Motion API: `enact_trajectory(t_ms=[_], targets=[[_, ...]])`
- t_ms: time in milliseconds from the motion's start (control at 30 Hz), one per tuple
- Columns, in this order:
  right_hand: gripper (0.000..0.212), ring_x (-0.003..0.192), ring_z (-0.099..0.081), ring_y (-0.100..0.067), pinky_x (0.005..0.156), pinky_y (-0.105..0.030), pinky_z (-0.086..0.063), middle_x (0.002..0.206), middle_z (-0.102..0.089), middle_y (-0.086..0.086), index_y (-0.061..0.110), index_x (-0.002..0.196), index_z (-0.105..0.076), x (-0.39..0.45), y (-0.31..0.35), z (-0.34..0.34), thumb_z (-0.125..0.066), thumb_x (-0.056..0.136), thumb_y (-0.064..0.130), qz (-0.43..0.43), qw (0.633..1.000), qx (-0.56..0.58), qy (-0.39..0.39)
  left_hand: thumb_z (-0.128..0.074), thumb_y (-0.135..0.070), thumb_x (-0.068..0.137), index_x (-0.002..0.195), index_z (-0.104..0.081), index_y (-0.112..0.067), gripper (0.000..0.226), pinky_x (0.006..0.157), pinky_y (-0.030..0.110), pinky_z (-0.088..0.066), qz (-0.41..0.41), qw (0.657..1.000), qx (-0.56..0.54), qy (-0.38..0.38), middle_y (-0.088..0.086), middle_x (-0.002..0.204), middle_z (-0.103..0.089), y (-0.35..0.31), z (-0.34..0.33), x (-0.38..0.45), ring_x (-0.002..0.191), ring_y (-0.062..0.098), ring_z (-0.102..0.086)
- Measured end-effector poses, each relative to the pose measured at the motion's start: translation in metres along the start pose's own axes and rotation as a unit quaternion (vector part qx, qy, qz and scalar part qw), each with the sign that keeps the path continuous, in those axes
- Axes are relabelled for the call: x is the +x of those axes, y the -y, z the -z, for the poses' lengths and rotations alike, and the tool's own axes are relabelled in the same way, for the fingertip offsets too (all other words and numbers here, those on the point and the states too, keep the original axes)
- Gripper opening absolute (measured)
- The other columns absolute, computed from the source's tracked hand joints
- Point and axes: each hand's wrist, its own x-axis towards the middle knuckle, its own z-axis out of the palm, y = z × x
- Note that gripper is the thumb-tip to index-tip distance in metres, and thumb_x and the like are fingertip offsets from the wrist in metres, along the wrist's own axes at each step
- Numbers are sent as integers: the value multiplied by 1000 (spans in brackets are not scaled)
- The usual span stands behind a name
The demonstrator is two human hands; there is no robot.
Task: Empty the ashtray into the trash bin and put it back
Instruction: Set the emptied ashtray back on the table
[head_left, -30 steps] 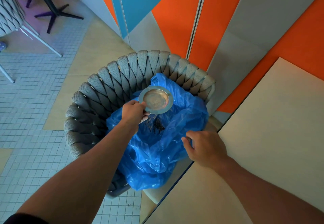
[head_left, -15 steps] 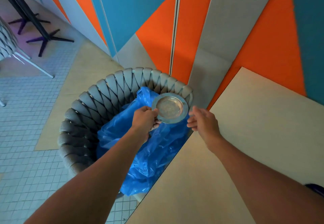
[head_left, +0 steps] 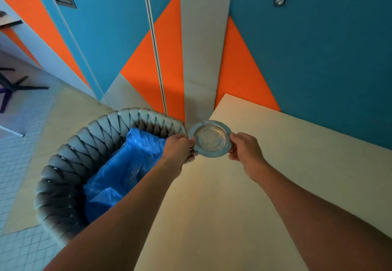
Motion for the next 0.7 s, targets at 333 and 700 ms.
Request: enact_trajectory(t_ms=[333, 700], targets=[[28, 57, -56, -13, 55, -27, -49, 68, -62, -5, 17, 74, -62, -45, -16, 111, -50, 98, 24, -8, 998, 7, -58, -56, -7, 92, 72, -55, -9, 19, 49, 30, -46, 1, 998, 55, 42, 10, 64, -59, 6, -96, -52, 54, 20, -56], [31, 46, -56, -11, 55, -31, -54, 61, -61, -7, 12, 70, -60, -85, -68, 201, -51, 98, 22, -39, 991, 15, -125, -56, -7, 90, 78, -59, -4, 13, 50, 29, -48, 16, 989, 121, 83, 12, 65, -62, 51, -180, -90, 55, 21, -57]])
